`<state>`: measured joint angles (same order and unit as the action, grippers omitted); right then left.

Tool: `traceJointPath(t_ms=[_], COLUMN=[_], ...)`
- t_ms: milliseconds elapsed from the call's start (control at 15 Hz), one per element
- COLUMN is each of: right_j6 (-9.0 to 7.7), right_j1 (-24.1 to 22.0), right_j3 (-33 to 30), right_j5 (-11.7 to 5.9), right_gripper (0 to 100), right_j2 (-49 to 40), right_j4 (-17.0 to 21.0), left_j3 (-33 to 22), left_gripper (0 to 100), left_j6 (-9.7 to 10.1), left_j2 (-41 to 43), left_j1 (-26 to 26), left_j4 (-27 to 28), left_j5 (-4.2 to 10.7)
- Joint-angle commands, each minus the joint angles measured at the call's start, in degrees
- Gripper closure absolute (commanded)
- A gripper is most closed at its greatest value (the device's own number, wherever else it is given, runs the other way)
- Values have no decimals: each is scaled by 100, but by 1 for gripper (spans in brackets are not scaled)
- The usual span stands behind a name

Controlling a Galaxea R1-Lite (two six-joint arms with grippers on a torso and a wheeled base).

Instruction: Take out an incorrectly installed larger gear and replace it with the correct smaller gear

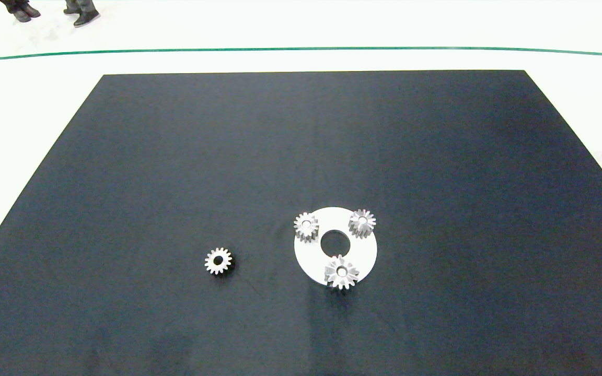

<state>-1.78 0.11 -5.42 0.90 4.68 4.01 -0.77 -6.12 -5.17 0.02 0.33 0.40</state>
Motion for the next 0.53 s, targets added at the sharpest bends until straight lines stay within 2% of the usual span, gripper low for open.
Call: traceJointPath(t_ms=[67, 133, 200, 267, 333, 400, 533], right_j6=[-15, -15, -15, -15, -24, -42, -244], right_j1=[24, 42, 68, 68, 77, 77, 191], right_j3=[-829, -978, -1145, -1417, -1699, -1998, -2499], right_j5=[59, 86, 94, 103, 103, 103, 112], right_gripper=[0, 0, 0, 0, 0, 0, 0], right_j2=[1000, 1175, 1439, 1756, 2081, 2432, 3083], right_j4=[117, 117, 109, 117, 117, 126, 214], left_j3=[-37, -407, -1022, -1804, -2718, -3852, -6058], left_gripper=[0, 0, 0, 0, 0, 0, 0], left_j6=[-91, -135, -135, -161, -249, -452, -487], left_j2=[-125, -63, -142, -362, -889, -1733, -3596], left_j1=[59, 59, 77, 94, 103, 103, 191], left_j4=[-7, 20, 345, 987, 1866, 2692, 4054], left_j5=[-14, 13, 13, 21, 30, 21, 30])
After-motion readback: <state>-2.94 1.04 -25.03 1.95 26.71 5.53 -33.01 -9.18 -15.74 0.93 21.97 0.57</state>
